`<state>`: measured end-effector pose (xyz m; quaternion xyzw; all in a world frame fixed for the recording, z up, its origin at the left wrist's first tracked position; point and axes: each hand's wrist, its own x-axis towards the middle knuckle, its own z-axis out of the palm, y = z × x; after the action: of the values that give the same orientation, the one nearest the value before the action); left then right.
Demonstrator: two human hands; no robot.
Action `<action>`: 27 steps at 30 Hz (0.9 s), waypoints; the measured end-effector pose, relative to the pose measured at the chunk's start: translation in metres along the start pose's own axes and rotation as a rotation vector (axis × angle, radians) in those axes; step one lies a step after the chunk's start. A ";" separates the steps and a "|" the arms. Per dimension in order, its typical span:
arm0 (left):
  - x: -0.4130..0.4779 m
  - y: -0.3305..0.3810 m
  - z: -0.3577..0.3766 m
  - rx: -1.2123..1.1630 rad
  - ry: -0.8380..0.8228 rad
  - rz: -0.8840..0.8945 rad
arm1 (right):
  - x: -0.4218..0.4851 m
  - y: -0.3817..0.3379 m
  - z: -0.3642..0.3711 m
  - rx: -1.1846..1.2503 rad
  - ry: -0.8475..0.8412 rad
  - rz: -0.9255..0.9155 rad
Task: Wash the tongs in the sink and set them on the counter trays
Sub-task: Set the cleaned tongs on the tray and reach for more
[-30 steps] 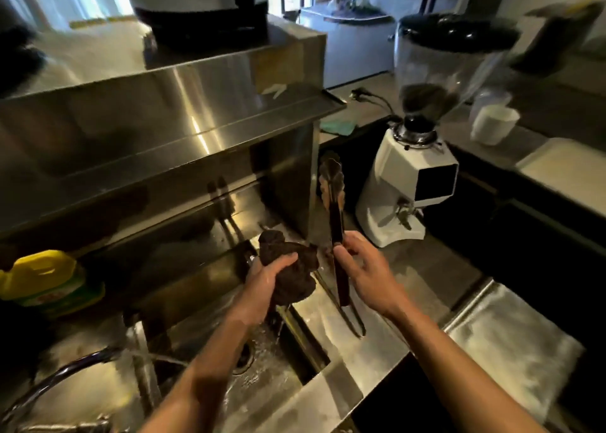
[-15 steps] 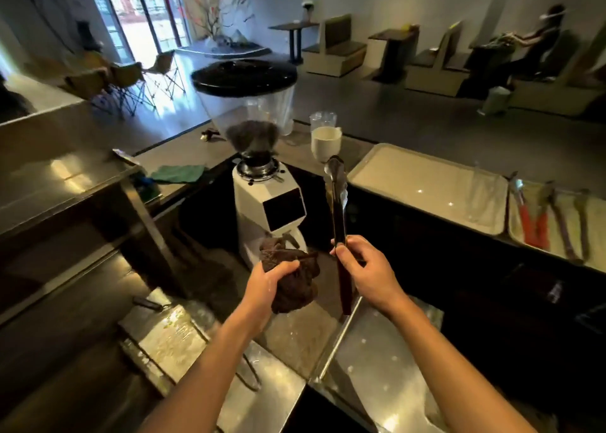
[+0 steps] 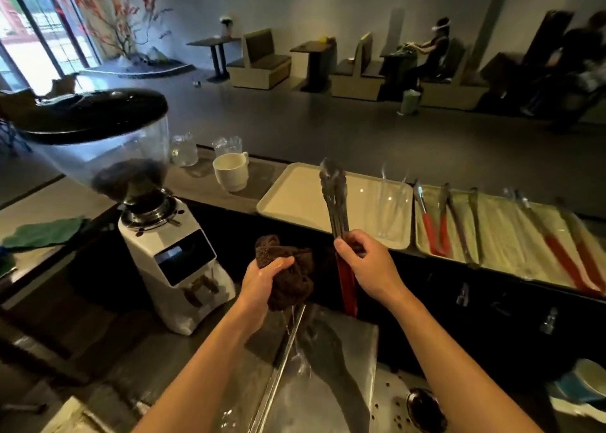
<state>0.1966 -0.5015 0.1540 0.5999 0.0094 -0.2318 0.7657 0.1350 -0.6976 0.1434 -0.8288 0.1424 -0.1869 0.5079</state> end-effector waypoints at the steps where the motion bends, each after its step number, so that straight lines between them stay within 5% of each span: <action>1: 0.006 0.002 0.006 -0.016 0.003 -0.010 | 0.009 -0.002 -0.006 -0.025 0.028 0.007; 14: 0.070 0.020 0.044 -0.121 0.040 -0.024 | 0.175 -0.011 -0.024 -0.544 0.082 0.250; 27: 0.086 0.017 0.039 -0.138 0.087 -0.058 | 0.205 0.028 -0.001 -0.816 0.092 0.251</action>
<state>0.2691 -0.5643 0.1554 0.5548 0.0758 -0.2267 0.7969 0.3154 -0.7978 0.1524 -0.9289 0.3268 -0.0885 0.1502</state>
